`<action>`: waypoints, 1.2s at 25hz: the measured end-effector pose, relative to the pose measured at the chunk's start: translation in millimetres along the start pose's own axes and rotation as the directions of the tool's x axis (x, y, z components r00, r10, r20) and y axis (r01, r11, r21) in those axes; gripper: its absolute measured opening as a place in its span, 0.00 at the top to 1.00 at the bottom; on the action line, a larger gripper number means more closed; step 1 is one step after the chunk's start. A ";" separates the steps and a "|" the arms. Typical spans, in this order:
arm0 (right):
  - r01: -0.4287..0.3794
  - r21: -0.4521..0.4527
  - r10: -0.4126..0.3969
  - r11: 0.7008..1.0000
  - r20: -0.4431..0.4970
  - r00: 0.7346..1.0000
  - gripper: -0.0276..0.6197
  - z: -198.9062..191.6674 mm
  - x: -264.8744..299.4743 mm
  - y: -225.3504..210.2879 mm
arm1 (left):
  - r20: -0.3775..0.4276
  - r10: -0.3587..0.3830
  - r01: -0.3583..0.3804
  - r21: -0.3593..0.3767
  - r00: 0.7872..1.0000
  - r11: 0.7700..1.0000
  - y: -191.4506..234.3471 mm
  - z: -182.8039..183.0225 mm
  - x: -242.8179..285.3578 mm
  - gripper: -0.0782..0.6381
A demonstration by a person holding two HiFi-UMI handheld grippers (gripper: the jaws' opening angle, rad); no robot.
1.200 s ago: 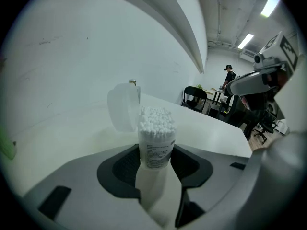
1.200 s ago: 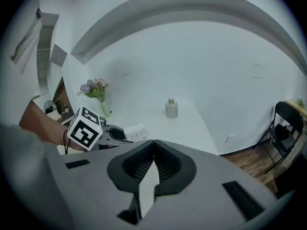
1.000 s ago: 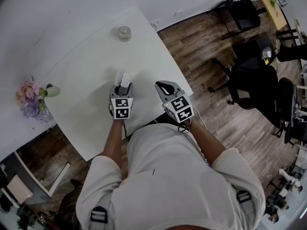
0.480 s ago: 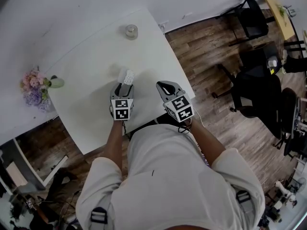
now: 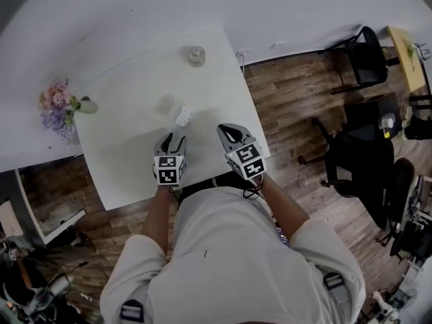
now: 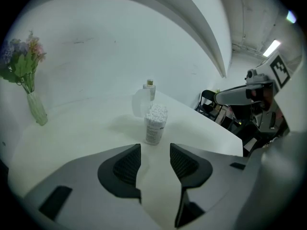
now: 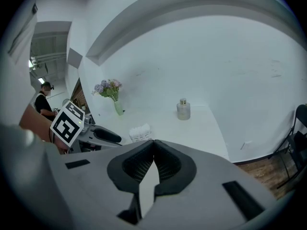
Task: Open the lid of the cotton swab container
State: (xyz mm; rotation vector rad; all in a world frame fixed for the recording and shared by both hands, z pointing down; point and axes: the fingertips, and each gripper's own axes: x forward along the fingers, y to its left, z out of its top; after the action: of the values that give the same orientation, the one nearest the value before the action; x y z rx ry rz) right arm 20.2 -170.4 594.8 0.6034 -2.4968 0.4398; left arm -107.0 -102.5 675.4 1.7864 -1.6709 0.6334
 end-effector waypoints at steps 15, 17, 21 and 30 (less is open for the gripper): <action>-0.150 -0.085 0.147 0.985 -0.036 0.988 0.96 -22.9 -5.5 -8.7 | 0.076 0.128 -0.112 -0.189 0.989 0.976 -56.0 13.8 -21.9 0.86; -0.153 -0.107 0.151 0.982 -0.034 0.988 0.96 -24.1 -5.0 -8.8 | 0.088 0.142 -0.120 -0.218 0.986 0.969 -61.5 19.0 -23.7 0.86; -0.154 -0.104 0.154 0.983 -0.005 0.988 0.96 -22.3 -6.9 1.3 | 0.114 0.152 -0.122 -0.234 0.982 0.965 -70.2 26.1 -35.9 0.86; -0.138 -0.130 0.145 0.982 0.050 0.988 0.96 -15.4 -25.4 41.9 | 0.221 0.156 -0.091 -0.276 0.963 0.957 -82.8 32.1 -81.3 0.86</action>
State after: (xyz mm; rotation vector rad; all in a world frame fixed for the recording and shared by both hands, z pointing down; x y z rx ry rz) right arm 25.0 -120.1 585.3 0.3961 -2.6115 0.3172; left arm -34.0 -66.1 586.9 1.6241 -1.9412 0.2347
